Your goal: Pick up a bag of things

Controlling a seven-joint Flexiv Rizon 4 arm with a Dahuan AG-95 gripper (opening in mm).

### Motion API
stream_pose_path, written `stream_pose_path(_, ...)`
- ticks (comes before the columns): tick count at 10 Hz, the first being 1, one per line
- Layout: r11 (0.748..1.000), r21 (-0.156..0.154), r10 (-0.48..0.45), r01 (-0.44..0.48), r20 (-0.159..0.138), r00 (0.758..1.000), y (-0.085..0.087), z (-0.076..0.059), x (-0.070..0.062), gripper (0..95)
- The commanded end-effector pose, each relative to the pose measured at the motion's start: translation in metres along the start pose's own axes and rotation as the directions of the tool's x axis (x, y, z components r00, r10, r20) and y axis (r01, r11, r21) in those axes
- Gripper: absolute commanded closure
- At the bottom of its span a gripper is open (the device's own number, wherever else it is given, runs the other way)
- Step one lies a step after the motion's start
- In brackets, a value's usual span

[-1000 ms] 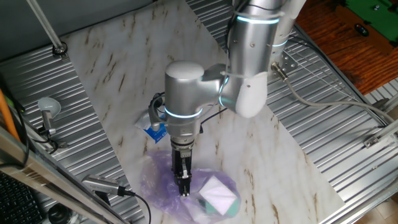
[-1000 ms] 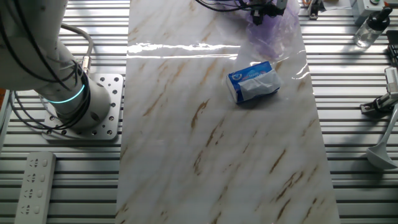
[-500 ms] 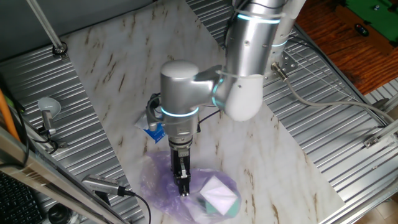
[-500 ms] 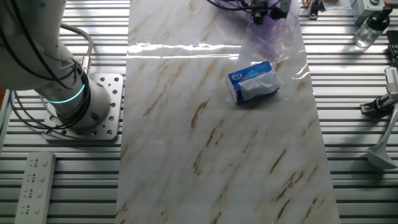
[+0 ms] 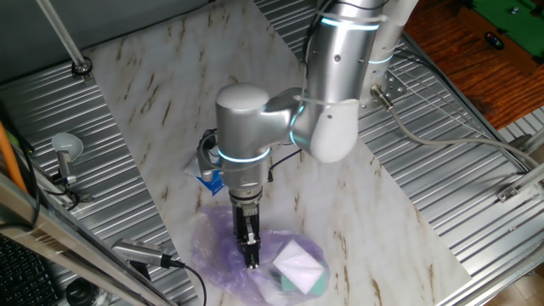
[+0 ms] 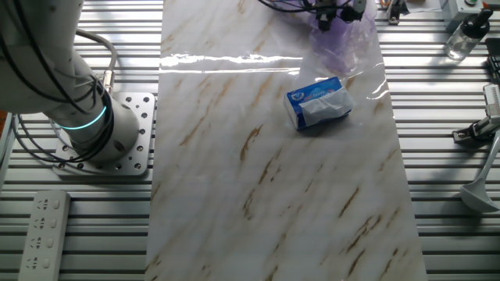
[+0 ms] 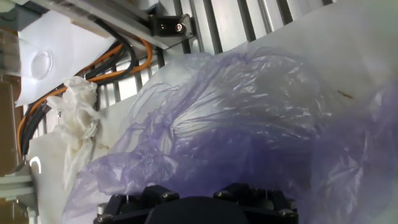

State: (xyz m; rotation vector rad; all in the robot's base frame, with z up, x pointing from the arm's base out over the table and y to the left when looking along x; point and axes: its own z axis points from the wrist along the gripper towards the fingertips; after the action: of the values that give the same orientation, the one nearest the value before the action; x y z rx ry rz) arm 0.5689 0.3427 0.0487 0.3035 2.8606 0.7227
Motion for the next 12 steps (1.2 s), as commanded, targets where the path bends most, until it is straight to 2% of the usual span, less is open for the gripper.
stream_pose_path(1, 1.0, 0.002, -0.004, 0.004, -0.008, 1.0, -0.0001, 0.0005, 0.0004, 19.0)
stream_pose_path(2, 1.0, 0.003, -0.01, 0.01, -0.019, 1.0, -0.0001, 0.0005, 0.0004, 19.0)
stream_pose_path(3, 1.0, 0.004, -0.019, 0.019, -0.054, 0.998, -0.0001, 0.0005, 0.0004, 19.0)
stream_pose_path(5, 1.0, 0.007, -0.03, 0.03, -0.075, 0.997, -0.0001, 0.0005, 0.0004, 19.0)
stream_pose_path(10, 0.999, 0.005, -0.039, 0.039, -0.07, 0.997, -0.0001, 0.0005, 0.0004, 19.0)
stream_pose_path(12, 0.999, 0.008, -0.032, 0.032, -0.06, 0.998, 0.0014, 0.0093, -0.001, 19.0)
